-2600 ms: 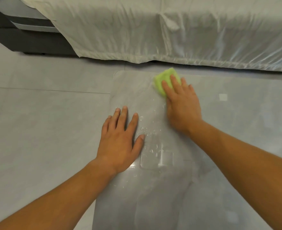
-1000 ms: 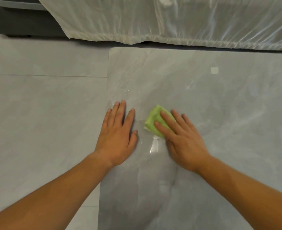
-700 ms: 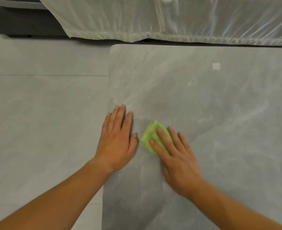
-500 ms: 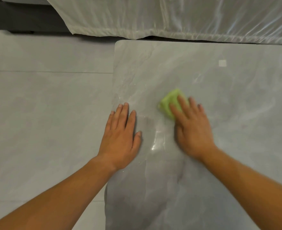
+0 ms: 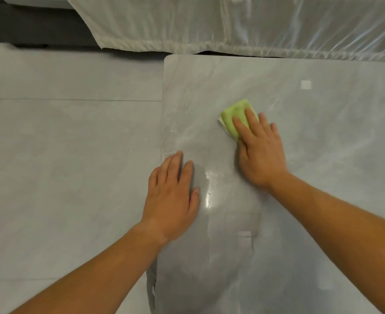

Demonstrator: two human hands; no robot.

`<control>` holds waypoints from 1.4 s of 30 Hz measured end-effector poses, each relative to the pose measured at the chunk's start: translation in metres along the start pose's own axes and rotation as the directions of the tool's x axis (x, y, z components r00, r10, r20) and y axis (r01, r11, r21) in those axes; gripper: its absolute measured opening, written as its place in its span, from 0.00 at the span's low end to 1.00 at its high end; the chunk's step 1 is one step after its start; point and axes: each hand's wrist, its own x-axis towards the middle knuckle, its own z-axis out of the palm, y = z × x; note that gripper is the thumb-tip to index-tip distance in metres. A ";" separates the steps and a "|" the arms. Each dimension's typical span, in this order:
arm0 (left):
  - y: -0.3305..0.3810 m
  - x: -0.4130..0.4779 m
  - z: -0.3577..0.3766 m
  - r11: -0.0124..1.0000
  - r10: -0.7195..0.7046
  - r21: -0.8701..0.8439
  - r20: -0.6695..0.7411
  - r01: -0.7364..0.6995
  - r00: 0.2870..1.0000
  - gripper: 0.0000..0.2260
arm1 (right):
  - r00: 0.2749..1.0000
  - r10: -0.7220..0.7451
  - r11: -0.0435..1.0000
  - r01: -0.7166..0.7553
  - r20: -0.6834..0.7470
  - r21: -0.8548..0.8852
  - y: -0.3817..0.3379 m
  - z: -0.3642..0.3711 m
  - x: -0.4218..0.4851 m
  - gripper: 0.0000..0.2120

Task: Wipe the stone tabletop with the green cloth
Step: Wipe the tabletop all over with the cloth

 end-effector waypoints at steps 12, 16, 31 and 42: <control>-0.023 0.043 -0.010 0.999 0.003 0.049 -0.007 -0.003 1.000 0.32 | 0.965 -0.246 0.961 0.254 0.088 -0.108 -0.007 -0.004 0.054 0.28; -0.032 0.070 -0.011 0.995 0.000 0.098 0.026 -0.002 1.000 0.33 | 0.995 -0.104 0.990 0.105 0.008 -0.097 -0.030 -0.001 0.117 0.28; -0.039 0.072 -0.013 0.999 0.013 -0.040 0.002 -0.013 1.000 0.32 | 0.893 -0.432 0.893 0.443 0.123 -0.081 -0.062 0.000 0.165 0.27; -0.033 0.033 0.003 0.991 -0.032 -0.128 -0.052 0.025 0.998 0.34 | 0.786 -0.589 0.797 0.604 0.187 -0.029 -0.049 0.006 0.094 0.27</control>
